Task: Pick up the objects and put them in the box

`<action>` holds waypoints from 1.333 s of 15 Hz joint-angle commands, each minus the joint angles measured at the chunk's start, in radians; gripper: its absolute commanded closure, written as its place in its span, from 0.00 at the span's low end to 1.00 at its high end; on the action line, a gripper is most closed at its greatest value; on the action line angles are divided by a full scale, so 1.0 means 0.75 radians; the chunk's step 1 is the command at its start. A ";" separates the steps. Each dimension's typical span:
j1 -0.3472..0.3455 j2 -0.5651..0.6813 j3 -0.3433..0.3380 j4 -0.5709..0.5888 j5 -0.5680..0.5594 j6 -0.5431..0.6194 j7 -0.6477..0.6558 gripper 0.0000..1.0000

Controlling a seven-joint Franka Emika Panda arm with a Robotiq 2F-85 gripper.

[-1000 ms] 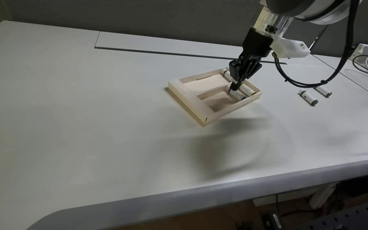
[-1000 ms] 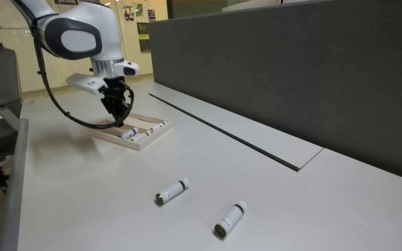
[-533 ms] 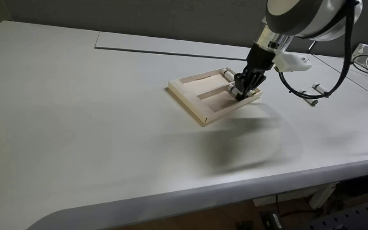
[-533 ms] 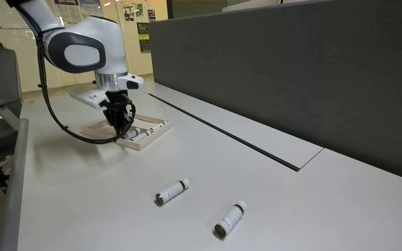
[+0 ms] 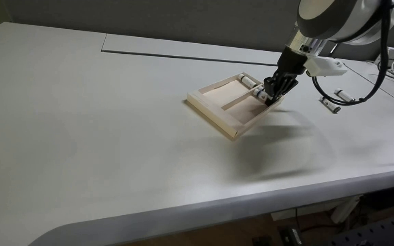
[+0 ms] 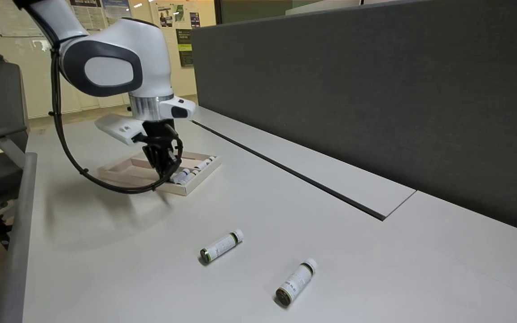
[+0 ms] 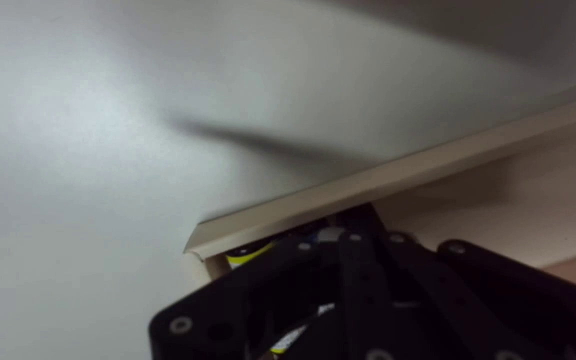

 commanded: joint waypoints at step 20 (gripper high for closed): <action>-0.068 -0.575 -0.168 -0.191 -0.170 -0.215 -0.006 0.33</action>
